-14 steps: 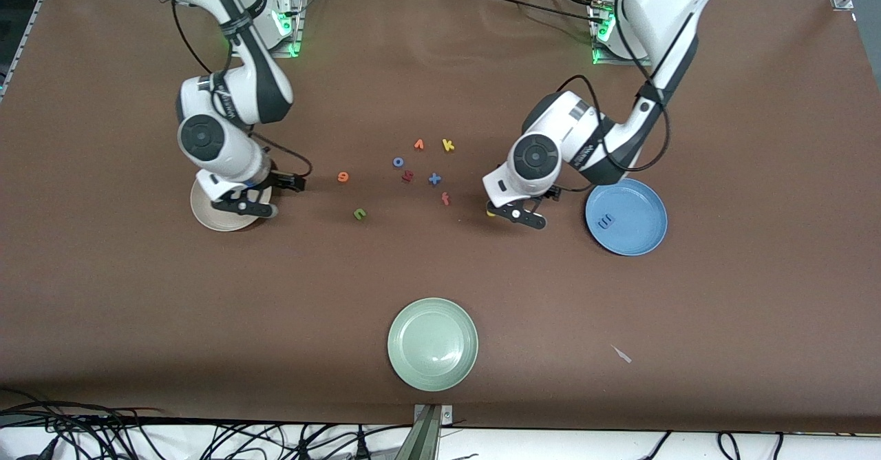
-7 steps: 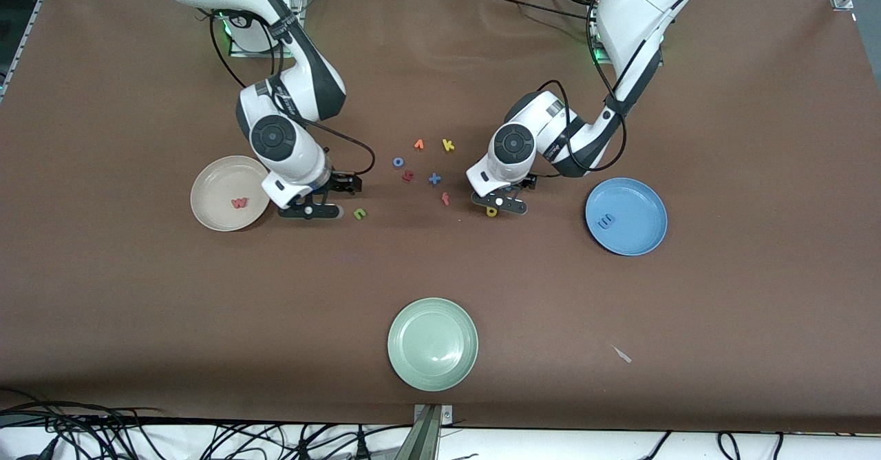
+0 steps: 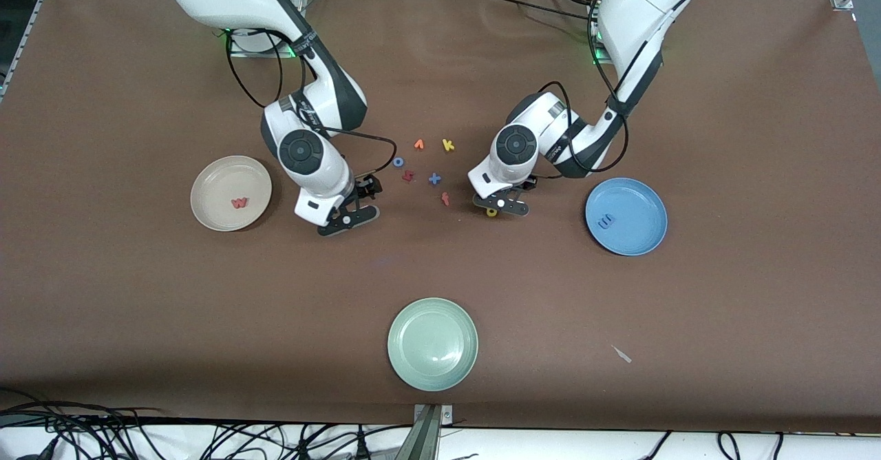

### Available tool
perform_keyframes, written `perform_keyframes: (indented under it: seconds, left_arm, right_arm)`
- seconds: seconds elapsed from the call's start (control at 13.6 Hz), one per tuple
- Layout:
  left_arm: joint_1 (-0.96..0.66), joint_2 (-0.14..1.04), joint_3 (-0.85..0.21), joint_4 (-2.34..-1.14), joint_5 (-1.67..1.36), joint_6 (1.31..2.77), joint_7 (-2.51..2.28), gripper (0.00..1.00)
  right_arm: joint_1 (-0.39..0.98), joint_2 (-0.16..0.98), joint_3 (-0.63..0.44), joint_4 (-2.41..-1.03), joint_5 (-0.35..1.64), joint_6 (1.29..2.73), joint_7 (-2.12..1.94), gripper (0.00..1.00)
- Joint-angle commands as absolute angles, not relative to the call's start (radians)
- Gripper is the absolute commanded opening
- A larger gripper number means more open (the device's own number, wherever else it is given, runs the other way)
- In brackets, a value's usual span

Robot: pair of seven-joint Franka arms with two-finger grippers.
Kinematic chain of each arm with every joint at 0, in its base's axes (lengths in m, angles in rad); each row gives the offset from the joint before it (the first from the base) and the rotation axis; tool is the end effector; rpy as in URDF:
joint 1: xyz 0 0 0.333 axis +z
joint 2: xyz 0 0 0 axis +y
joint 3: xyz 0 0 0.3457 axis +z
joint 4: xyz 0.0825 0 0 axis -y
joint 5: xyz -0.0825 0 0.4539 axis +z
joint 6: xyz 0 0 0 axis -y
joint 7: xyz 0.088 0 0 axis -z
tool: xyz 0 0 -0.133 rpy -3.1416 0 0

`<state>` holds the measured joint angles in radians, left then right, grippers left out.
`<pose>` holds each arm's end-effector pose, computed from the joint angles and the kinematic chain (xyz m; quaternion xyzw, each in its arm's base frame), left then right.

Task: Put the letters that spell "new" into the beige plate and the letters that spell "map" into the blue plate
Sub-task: 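Grasp the green U with the right gripper while the left gripper grasps P, then drop the green U on the white plate while the left gripper drops P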

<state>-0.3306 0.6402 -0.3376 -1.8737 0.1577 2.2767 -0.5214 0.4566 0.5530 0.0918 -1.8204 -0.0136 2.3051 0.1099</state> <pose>0.5275 -0.4100 0.1137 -0.9882 0.1086 0.1067 0.0147 0.6035 0.3655 0.1775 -0.9756 -0.2161 0.0374 0.0077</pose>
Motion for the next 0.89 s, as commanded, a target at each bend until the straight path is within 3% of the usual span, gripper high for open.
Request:
perform_keyframes:
  seconds: [0.0, 0.15, 0.59, 0.81]
  left_arm:
    - [-0.322, 0.629, -0.337, -1.885, 0.202, 2.287, -0.54, 0.21]
    - [-0.321, 0.618, -0.336, -1.884, 0.202, 2.278, -0.538, 0.11]
    - [-0.192, 0.447, -0.336, -1.873, 0.202, 2.039, -0.369, 0.14]
    - [-0.04, 0.44, -0.342, -1.875, 0.201, 2.01, -0.102, 0.15]
  right_arm:
    - [0.474, 0.604, 0.089, -1.792, -0.061, 2.351, 0.084, 1.0]
    - [0.474, 0.615, 0.089, -1.798, -0.072, 2.387, 0.046, 1.0]
    - [0.453, 0.632, 0.086, -1.859, -0.072, 2.492, -0.049, 0.98]
    - [0.449, 0.618, 0.087, -1.894, -0.072, 2.496, -0.054, 0.87]
